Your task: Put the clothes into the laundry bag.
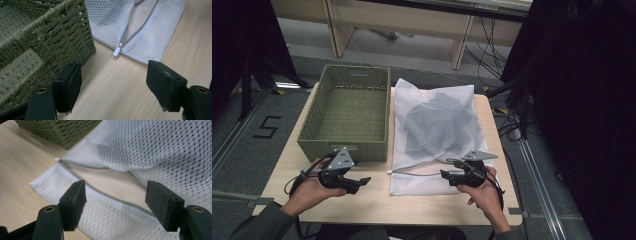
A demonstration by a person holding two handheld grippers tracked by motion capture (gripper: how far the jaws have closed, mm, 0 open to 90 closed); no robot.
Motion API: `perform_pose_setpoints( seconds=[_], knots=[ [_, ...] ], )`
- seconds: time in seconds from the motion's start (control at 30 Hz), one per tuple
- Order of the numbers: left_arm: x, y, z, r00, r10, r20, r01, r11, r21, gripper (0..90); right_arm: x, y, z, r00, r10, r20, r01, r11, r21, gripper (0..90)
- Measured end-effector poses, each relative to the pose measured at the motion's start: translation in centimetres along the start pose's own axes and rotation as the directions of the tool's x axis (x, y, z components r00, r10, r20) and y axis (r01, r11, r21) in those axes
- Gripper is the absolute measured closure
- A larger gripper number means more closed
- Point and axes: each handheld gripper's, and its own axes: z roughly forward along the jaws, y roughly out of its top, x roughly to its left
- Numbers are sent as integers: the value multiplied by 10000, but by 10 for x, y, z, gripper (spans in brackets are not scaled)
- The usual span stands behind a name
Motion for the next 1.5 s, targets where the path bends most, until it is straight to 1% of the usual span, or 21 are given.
perform_pose_setpoints(
  seconds=[0.03, 0.07, 0.2, 0.27, 0.3, 0.43, 0.47, 0.5, 0.53, 0.57, 0.67, 0.73, 0.77, 0.8, 1.03, 1.07, 1.17, 1.23, 1.3, 1.37, 1.5],
  knots=[
    [-1, -1, 0, 9998, -184, 34, 184, 9998, -79, 282, 0, -1, 0, 9999, -38, 109, 39, 9999, -119, 329],
    [0, -2, -1, 10000, -68, -23, 68, 10000, -47, 273, 0, -2, -2, 9998, -123, 156, 125, 9998, -122, 324],
    [-1, -5, -5, 10000, -58, -50, 58, 10000, -1, 250, 5, -6, -8, 9993, 263, 261, -258, 9995, -196, 290],
    [-2, -7, -5, 9995, -330, 7, 330, 9995, -23, 240, 4, -7, -10, 9994, 200, 299, -196, 9997, -128, 276],
    [-1, -8, -6, 9999, -168, -24, 168, 9999, 28, 227, 5, -9, -10, 9991, 300, 299, -294, 9993, -214, 266],
    [-2, -11, -8, 9963, -829, -207, 831, 9965, 56, 186, 6, -16, -12, 9978, 527, 409, -520, 9985, -184, 203],
    [-1, -11, -10, 9967, -790, -198, 790, 9969, -35, 169, 12, -19, -15, 9946, 954, 413, -949, 9954, -136, 194],
    [-2, -11, -11, 9939, -1097, -138, 1095, 9939, -144, 169, 12, -19, -15, 9946, 954, 413, -949, 9954, -136, 194],
    [-2, -11, -14, 9956, -932, -67, 931, 9955, -188, 144, 10, -21, -16, 9978, 541, 381, -533, 9983, -227, 188],
    [-2, -11, -16, 9972, -753, 27, 753, 9964, -384, 152, 15, -23, -19, 9959, 839, 334, -834, 9964, -165, 180],
    [-6, -13, -21, 9941, -1088, 0, 1085, 9920, -646, 148, 18, -29, -24, 9986, 421, 313, -415, 9989, -222, 173],
    [-7, -15, -24, 9960, -880, -160, 872, 9951, -467, 149, 21, -33, -26, 9981, 567, 241, -563, 9983, -142, 175],
    [-6, -15, -24, 9969, -759, -199, 753, 9966, -324, 149, 19, -34, -27, 9989, 382, 278, -381, 9993, -19, 175],
    [-7, -16, -24, 9945, -1030, -190, 1024, 9942, -320, 150, 20, -36, -28, 9974, 624, 361, -628, 9980, 87, 175],
    [-5, -16, -23, 9959, -882, -178, 877, 9958, -244, 149, 17, -36, -26, 9983, 201, 544, -204, 9998, 56, 183],
    [-4, -16, -23, 9966, -812, -160, 809, 9964, -239, 149, 19, -37, -26, 9971, 472, 596, -482, 9987, 149, 183],
    [-4, -16, -22, 9965, -799, -248, 793, 9966, -227, 149, 17, -36, -25, 9983, 113, 571, -125, 9997, 204, 184],
    [-4, -16, -22, 9962, -823, -294, 815, 9963, -264, 149, 19, -36, -25, 9980, 339, 528, -353, 9990, 257, 184],
    [-4, -16, -22, 9960, -837, -307, 829, 9962, -252, 149, 19, -36, -25, 9981, 235, 577, -251, 9993, 269, 185],
    [-5, -17, -21, 9932, -1132, -263, 1124, 9931, -324, 149, 17, -36, -25, 9981, 63, 612, -78, 9997, 235, 185],
    [-4, -17, -22, 9953, -911, -321, 906, 9957, -180, 149, 17, -36, -25, 9980, 145, 617, -162, 9995, 271, 187]
  ],
)
